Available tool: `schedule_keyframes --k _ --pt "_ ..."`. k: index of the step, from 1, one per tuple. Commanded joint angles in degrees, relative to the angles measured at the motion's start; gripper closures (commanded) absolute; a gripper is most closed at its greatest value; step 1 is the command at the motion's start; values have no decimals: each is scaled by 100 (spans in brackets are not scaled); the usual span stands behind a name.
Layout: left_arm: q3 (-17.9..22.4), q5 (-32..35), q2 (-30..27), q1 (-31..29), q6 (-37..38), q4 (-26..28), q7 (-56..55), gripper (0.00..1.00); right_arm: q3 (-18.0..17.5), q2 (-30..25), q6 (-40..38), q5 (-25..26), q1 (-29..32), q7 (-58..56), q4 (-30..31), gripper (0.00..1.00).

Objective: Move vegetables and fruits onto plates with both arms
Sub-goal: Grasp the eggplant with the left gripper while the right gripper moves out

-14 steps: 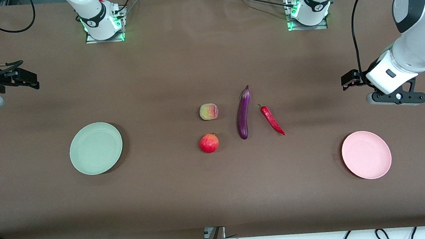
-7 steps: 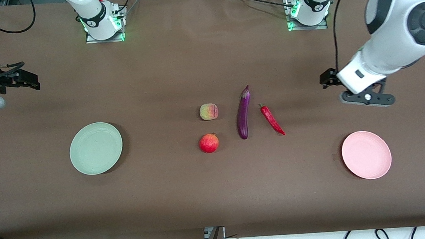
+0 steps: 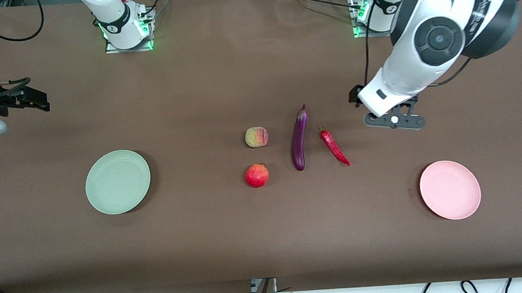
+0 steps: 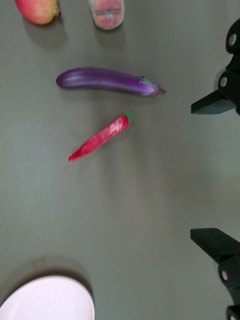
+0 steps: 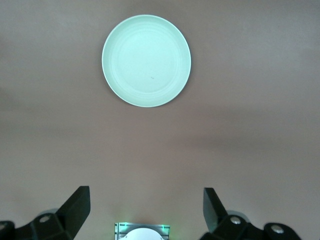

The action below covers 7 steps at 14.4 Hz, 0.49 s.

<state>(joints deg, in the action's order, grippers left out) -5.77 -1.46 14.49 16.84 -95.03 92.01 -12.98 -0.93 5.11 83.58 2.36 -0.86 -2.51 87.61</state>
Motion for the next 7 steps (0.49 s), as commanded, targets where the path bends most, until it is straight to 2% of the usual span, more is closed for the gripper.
schedule_keyframes --k 1,7 --pt "-29 -355 387 170 -164 -95 15 0 -21 95 123 -192 60 -48 -104 0" --pt "-38 -312 1283 978 -1095 -34 68 0 -30 507 246 -184 34 -56 -104 0"
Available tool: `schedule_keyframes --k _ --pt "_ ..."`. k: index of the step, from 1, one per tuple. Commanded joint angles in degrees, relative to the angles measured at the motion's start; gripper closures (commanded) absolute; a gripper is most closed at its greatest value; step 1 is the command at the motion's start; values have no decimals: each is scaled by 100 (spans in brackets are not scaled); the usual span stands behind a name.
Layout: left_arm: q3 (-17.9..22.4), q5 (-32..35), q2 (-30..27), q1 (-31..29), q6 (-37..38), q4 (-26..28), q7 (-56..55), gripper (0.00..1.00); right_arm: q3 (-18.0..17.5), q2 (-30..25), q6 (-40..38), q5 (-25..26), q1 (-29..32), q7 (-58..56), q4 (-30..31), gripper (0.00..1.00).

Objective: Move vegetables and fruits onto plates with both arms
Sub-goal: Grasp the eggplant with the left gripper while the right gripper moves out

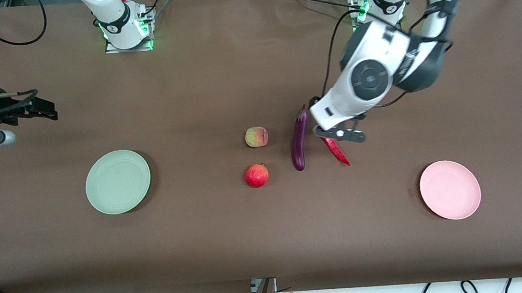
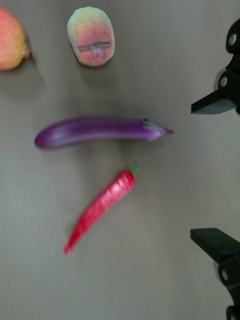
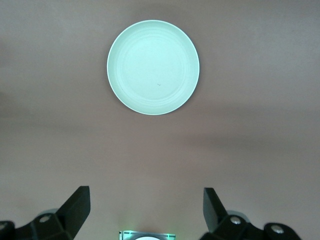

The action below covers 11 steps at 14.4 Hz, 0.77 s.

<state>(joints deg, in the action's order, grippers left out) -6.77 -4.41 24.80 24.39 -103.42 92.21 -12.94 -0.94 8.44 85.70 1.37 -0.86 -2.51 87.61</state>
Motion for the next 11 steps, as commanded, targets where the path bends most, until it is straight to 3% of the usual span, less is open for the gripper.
schedule_keyframes --k 1,7,11 --pt "70 45 402 337 -493 -46 72 0 -38 253 96 -41 25 -56 -104 0" --pt "70 573 1141 777 -2197 419 72 0 -64 675 526 -102 -238 40 -87 0" --pt "79 731 1598 874 -2955 455 72 0 -73 904 878 -207 -502 416 -87 0"
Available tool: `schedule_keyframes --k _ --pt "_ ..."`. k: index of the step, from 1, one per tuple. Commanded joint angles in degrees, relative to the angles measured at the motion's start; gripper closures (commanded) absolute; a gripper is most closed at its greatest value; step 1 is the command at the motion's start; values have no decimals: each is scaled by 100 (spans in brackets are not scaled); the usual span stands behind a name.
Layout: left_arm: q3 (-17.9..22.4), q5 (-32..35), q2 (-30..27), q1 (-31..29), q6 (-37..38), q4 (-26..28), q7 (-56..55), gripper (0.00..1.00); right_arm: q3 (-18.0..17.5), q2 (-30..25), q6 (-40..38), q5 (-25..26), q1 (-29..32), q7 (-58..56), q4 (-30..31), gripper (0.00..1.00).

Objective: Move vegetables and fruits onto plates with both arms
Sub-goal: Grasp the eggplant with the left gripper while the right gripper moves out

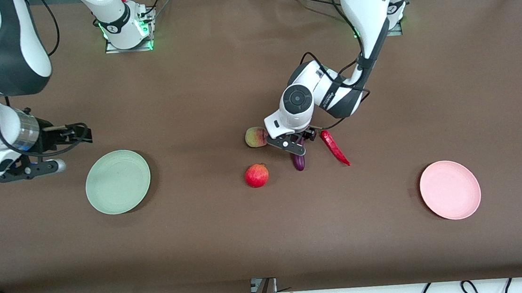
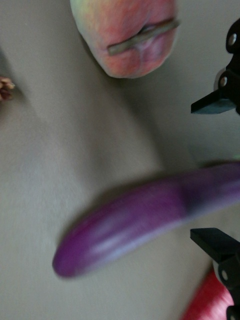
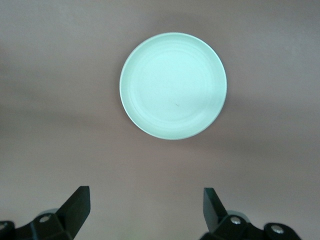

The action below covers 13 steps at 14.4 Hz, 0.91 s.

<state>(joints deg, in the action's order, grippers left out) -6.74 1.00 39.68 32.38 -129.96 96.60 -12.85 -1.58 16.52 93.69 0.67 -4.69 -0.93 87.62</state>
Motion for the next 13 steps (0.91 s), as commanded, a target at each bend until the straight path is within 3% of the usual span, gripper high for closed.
schedule_keyframes --k 1,2,3,5,7,10,13 --pt "76 364 136 66 -362 26 64 0 -9 158 131 -207 -172 408 -87 0" --pt "76 558 136 75 -363 43 64 0 -1 185 219 -234 -277 505 -87 0" --pt "76 673 119 84 -363 52 72 7 -9 229 298 -243 -348 584 -96 0" --pt "67 718 110 84 -346 61 90 50 -9 334 456 -252 -532 803 -96 0" --pt "67 718 84 84 -293 61 90 77 -9 413 588 -278 -717 1076 -96 0" --pt "67 718 40 84 -205 61 90 92 -9 571 773 -778 -928 1533 -96 0" --pt "58 665 -336 75 443 8 64 94 -9 782 1194 -779 -1411 2226 -87 0"
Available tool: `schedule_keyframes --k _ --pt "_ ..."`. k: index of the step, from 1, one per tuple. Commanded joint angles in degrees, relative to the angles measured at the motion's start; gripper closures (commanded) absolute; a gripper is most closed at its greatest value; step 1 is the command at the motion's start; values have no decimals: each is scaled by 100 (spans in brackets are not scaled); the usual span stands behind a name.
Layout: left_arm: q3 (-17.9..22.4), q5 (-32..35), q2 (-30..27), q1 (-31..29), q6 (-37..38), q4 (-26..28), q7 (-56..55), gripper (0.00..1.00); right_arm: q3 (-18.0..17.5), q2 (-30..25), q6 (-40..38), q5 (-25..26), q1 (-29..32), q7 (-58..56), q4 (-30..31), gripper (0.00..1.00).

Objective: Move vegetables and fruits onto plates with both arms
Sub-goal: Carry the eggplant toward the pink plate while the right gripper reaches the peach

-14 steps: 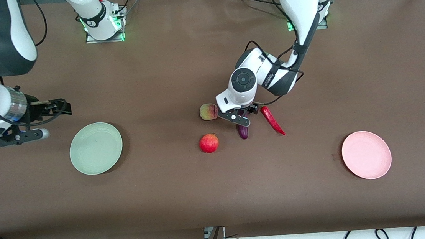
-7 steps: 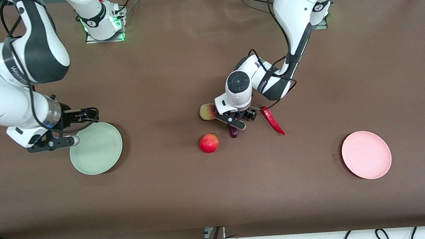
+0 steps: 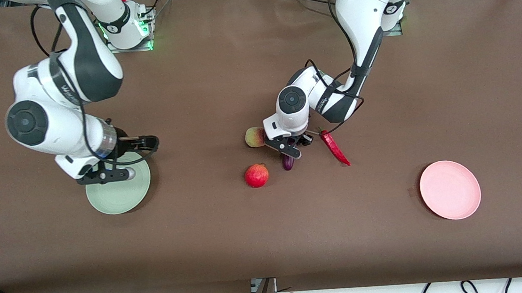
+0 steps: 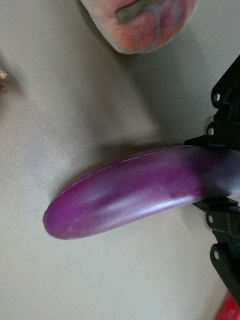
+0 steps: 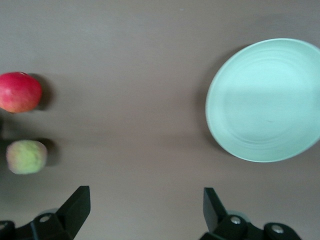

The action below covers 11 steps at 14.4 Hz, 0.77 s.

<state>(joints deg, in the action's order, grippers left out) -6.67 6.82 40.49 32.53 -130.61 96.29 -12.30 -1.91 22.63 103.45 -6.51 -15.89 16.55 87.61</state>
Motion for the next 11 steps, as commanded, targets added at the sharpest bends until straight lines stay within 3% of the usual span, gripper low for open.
schedule_keyframes --k 1,6,11 --pt "52 74 -594 60 832 -5 0 94 24 268 359 -61 -422 707 -95 0" --pt "114 65 -1560 -255 2213 -110 26 94 24 742 1166 -69 -1178 1700 -95 0" --pt "105 65 -1826 -949 4111 -1110 61 97 33 1252 2204 1 -1934 3116 -95 0"
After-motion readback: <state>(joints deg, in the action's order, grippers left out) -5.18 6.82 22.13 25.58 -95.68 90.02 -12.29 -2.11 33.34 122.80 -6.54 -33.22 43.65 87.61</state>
